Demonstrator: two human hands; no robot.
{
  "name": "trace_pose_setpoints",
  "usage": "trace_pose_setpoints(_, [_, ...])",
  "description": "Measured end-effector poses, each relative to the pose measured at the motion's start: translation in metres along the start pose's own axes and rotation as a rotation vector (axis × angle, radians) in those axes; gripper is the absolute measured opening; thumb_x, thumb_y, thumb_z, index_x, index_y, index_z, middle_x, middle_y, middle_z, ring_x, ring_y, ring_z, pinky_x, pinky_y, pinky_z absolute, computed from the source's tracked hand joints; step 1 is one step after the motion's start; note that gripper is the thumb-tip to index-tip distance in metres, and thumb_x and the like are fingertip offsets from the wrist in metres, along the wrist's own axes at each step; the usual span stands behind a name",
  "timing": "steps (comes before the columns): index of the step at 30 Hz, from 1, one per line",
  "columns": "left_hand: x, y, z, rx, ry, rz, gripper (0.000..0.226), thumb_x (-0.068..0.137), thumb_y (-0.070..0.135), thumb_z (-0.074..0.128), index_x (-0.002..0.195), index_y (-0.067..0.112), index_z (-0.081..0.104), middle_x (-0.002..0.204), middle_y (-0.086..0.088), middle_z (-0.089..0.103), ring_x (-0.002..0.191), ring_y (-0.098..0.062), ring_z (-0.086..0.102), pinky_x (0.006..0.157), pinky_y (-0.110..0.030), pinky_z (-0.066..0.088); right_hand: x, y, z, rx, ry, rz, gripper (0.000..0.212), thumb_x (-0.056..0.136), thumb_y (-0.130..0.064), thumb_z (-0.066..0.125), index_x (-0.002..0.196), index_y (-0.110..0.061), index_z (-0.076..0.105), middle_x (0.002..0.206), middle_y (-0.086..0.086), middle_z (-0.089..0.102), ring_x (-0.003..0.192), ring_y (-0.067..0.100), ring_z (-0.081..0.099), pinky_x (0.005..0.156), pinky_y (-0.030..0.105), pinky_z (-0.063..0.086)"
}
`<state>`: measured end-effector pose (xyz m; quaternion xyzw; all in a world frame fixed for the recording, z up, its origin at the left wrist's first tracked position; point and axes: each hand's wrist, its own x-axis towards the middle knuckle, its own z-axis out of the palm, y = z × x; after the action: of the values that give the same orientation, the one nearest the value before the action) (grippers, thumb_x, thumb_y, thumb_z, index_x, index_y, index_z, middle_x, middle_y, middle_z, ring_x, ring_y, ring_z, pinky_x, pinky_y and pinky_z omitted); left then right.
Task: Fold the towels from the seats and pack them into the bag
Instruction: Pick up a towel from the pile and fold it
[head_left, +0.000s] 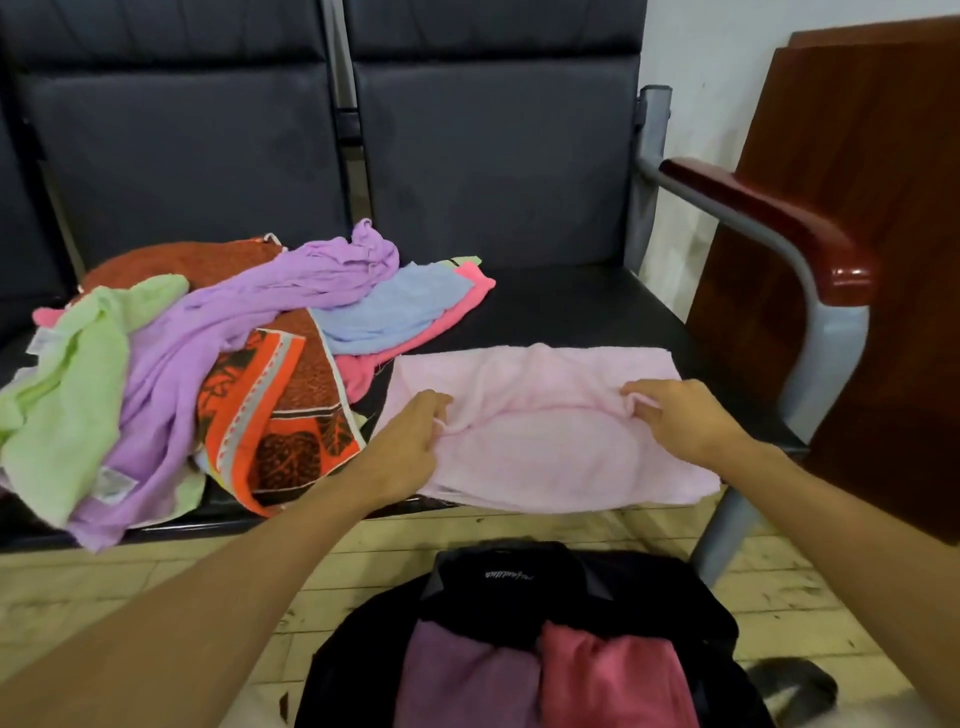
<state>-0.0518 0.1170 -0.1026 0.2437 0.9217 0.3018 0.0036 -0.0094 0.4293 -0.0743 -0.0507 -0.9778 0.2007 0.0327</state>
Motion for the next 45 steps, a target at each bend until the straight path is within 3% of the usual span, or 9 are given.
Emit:
trace_pose_setpoints(6, [0.029, -0.002, 0.007, -0.097, 0.144, -0.025, 0.018, 0.100, 0.005, 0.036, 0.115, 0.012, 0.043, 0.130, -0.001, 0.048, 0.109, -0.014, 0.046, 0.083, -0.020, 0.032, 0.037, 0.002, 0.010, 0.096, 0.058, 0.058, 0.034, 0.100, -0.003, 0.045, 0.127, -0.015, 0.062, 0.135, 0.006, 0.058, 0.121, 0.026, 0.054, 0.103, 0.031, 0.039])
trace_pose_setpoints(11, [0.030, 0.008, -0.014, -0.376, 0.444, -0.122, 0.025, 0.100, 0.005, 0.037, 0.089, 0.028, 0.042, 0.127, 0.005, 0.055, 0.082, -0.008, 0.050, 0.072, -0.025, 0.040, 0.037, -0.001, -0.010, 0.286, 0.251, 0.088, 0.027, 0.100, -0.004, 0.044, 0.117, -0.008, 0.065, 0.115, 0.010, 0.065, 0.097, 0.021, 0.058, 0.086, 0.032, 0.048])
trace_pose_setpoints(16, [0.013, 0.010, -0.033, -0.413, 0.543, -0.127, 0.010, 0.099, 0.003, 0.039, 0.094, 0.009, 0.046, 0.101, 0.008, 0.060, 0.062, 0.001, 0.045, 0.054, -0.008, 0.037, 0.014, 0.000, -0.038, 0.268, 0.403, 0.014, 0.026, 0.102, -0.007, 0.043, 0.116, -0.006, 0.065, 0.101, 0.008, 0.063, 0.078, 0.016, 0.054, 0.059, 0.012, 0.037])
trace_pose_setpoints(22, [-0.013, 0.007, -0.046, -0.301, 0.346, -0.074, 0.025, 0.098, 0.006, 0.041, 0.084, 0.026, 0.045, 0.113, 0.004, 0.062, 0.076, -0.022, 0.053, 0.064, -0.029, 0.042, -0.025, 0.014, -0.046, 0.167, 0.348, -0.017, 0.023, 0.101, -0.015, 0.045, 0.099, -0.008, 0.067, 0.085, 0.005, 0.063, 0.067, 0.009, 0.050, 0.058, 0.019, 0.034])
trace_pose_setpoints(26, [-0.031, 0.010, -0.054, -0.232, 0.301, -0.095, 0.016, 0.101, 0.011, 0.038, 0.096, 0.020, 0.050, 0.095, -0.012, 0.064, 0.077, -0.038, 0.057, 0.068, -0.040, 0.047, -0.050, 0.024, -0.041, 0.102, 0.184, -0.087, 0.021, 0.099, -0.019, 0.052, 0.092, -0.011, 0.069, 0.068, -0.003, 0.059, 0.060, 0.008, 0.051, 0.052, 0.015, 0.037])
trace_pose_setpoints(34, [-0.038, 0.005, -0.042, 0.007, 0.084, -0.233, 0.022, 0.099, 0.013, 0.037, 0.100, 0.005, 0.056, 0.104, -0.010, 0.061, 0.092, -0.027, 0.057, 0.084, -0.037, 0.045, -0.062, 0.031, -0.039, -0.046, -0.188, -0.077, 0.035, 0.097, -0.037, 0.053, 0.127, -0.023, 0.063, 0.137, -0.008, 0.056, 0.127, 0.013, 0.051, 0.106, 0.030, 0.038])
trace_pose_setpoints(38, [-0.026, 0.001, -0.036, 0.055, 0.146, -0.255, 0.023, 0.097, 0.012, 0.043, 0.086, -0.002, 0.058, 0.094, -0.015, 0.060, 0.091, -0.029, 0.054, 0.077, -0.034, 0.038, -0.059, 0.029, -0.035, -0.017, -0.139, -0.067, 0.030, 0.099, -0.031, 0.053, 0.121, -0.018, 0.067, 0.134, -0.003, 0.059, 0.123, 0.015, 0.053, 0.102, 0.027, 0.039])
trace_pose_setpoints(42, [-0.009, -0.008, -0.033, 0.030, 0.200, -0.326, 0.020, 0.088, 0.010, 0.061, 0.106, 0.002, 0.063, 0.113, -0.014, 0.058, 0.104, -0.028, 0.053, 0.086, -0.031, 0.041, -0.047, 0.029, -0.026, -0.021, 0.047, 0.026, 0.023, 0.097, -0.019, 0.054, 0.115, -0.014, 0.068, 0.120, 0.004, 0.063, 0.104, 0.016, 0.056, 0.089, 0.022, 0.041])
trace_pose_setpoints(45, [0.003, 0.000, -0.037, -0.067, 0.194, -0.482, 0.025, 0.087, 0.021, 0.067, 0.072, 0.003, 0.058, 0.072, -0.008, 0.054, 0.075, -0.026, 0.050, 0.055, -0.032, 0.033, -0.035, 0.028, -0.018, -0.019, 0.119, 0.171, 0.026, 0.097, -0.015, 0.053, 0.120, -0.009, 0.060, 0.116, 0.009, 0.059, 0.099, 0.021, 0.056, 0.083, 0.027, 0.045])
